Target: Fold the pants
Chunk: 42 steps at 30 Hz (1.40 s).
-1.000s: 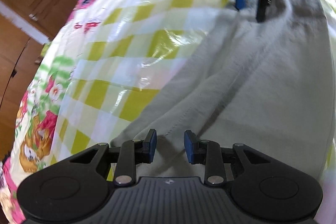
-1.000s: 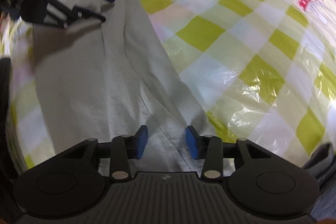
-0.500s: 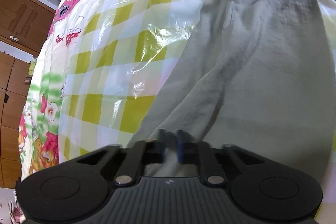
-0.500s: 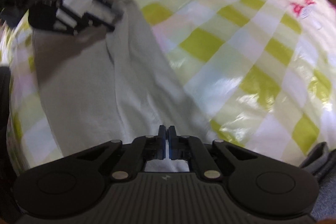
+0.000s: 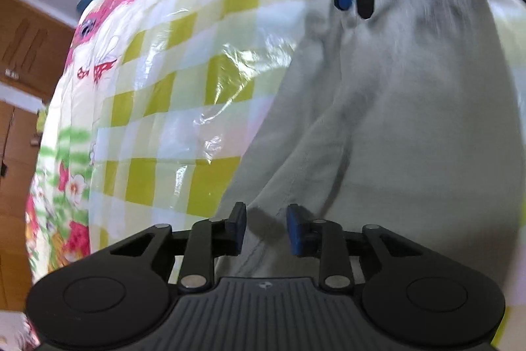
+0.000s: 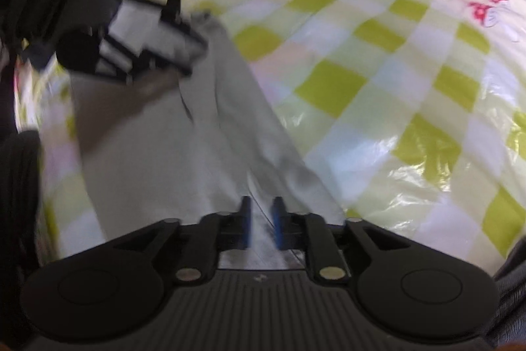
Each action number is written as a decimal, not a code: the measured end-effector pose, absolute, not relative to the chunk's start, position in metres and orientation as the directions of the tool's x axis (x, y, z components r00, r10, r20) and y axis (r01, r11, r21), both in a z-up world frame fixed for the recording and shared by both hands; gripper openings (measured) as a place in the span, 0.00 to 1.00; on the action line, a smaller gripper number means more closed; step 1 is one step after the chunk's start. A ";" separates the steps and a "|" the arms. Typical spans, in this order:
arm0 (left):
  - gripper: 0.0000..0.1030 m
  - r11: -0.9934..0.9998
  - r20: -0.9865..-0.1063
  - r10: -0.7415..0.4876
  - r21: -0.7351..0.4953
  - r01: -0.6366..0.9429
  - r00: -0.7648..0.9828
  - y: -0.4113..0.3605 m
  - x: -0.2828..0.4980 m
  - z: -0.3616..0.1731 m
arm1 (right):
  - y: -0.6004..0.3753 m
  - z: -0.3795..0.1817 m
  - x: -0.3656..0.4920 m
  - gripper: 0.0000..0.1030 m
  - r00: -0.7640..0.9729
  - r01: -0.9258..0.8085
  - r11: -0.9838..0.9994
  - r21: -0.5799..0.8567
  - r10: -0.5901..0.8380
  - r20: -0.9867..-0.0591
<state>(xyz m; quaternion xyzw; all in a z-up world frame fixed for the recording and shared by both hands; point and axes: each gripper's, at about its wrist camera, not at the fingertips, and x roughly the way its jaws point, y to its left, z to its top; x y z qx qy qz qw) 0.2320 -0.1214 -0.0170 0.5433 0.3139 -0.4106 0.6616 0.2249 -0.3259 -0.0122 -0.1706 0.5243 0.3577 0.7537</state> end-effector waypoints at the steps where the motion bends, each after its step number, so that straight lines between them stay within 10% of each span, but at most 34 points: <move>1: 0.42 0.067 -0.873 -0.199 0.441 0.895 0.445 -0.122 0.232 -0.019 | -0.324 -0.017 0.227 0.26 0.179 -0.727 0.677 0.113 0.347 -0.921; 10: 0.50 0.023 -0.863 -0.191 0.473 0.881 0.468 -0.122 0.232 -0.031 | -0.309 -0.031 0.230 0.31 0.175 -0.764 0.641 0.075 0.317 -0.932; 15: 0.26 0.043 -0.884 -0.158 0.440 0.897 0.441 -0.122 0.233 -0.033 | -0.308 -0.036 0.229 0.40 0.178 -0.754 0.652 0.081 0.321 -0.930; 18: 0.22 0.029 -0.879 -0.153 0.453 0.891 0.451 -0.123 0.230 -0.033 | -0.307 -0.031 0.227 0.03 0.204 -0.728 0.683 0.059 0.298 -0.933; 37: 0.21 0.230 -0.757 -0.188 0.585 0.777 0.626 -0.121 0.258 -0.028 | -0.334 -0.026 0.245 0.03 0.395 -0.545 0.838 -0.013 0.244 -0.886; 42: 0.27 0.367 -0.681 -0.193 0.618 0.695 0.707 -0.102 0.254 -0.001 | -0.329 -0.018 0.226 0.33 0.449 -0.553 0.830 -0.079 0.217 -0.867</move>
